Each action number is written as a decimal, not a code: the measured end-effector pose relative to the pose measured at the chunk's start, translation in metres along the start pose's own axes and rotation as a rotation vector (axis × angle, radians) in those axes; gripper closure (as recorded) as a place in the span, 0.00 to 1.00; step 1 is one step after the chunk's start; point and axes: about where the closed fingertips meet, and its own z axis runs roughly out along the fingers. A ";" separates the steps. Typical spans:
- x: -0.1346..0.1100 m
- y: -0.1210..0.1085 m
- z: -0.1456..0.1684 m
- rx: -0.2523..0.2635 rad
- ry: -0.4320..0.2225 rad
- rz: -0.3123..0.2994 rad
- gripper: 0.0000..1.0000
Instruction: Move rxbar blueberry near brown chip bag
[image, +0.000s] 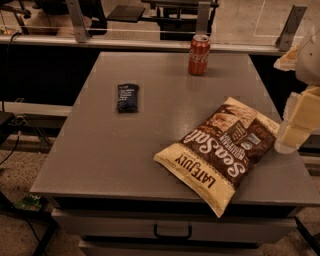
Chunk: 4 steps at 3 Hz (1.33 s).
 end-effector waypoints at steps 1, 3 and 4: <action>0.000 0.000 0.000 0.000 0.000 0.000 0.00; -0.005 -0.032 0.018 0.012 0.035 0.066 0.00; -0.024 -0.069 0.051 -0.024 0.052 0.160 0.00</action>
Offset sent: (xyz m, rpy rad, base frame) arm 0.0167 -0.0050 -0.0025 0.0104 -0.0245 -0.0422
